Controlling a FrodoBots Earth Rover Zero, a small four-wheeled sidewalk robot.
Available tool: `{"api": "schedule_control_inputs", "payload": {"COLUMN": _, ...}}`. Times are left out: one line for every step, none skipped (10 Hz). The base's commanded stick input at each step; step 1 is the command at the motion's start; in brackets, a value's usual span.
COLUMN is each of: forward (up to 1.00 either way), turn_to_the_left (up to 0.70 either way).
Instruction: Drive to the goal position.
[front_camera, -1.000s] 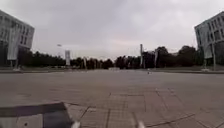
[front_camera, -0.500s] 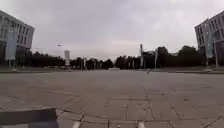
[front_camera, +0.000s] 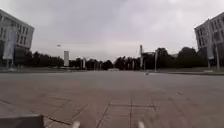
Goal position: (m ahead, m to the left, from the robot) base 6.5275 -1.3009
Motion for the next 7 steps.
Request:
{"api": "schedule_control_inputs", "payload": {"forward": 0.6, "turn_to_the_left": -0.15}}
{"api": "schedule_control_inputs", "payload": {"forward": 0.6, "turn_to_the_left": -0.11}}
{"api": "schedule_control_inputs", "payload": {"forward": 0.6, "turn_to_the_left": -0.04}}
{"api": "schedule_control_inputs", "payload": {"forward": 0.6, "turn_to_the_left": 0.0}}
{"api": "schedule_control_inputs", "payload": {"forward": 0.6, "turn_to_the_left": 0.0}}
{"api": "schedule_control_inputs", "payload": {"forward": 0.6, "turn_to_the_left": 0.0}}
{"api": "schedule_control_inputs", "payload": {"forward": 0.6, "turn_to_the_left": 0.0}}
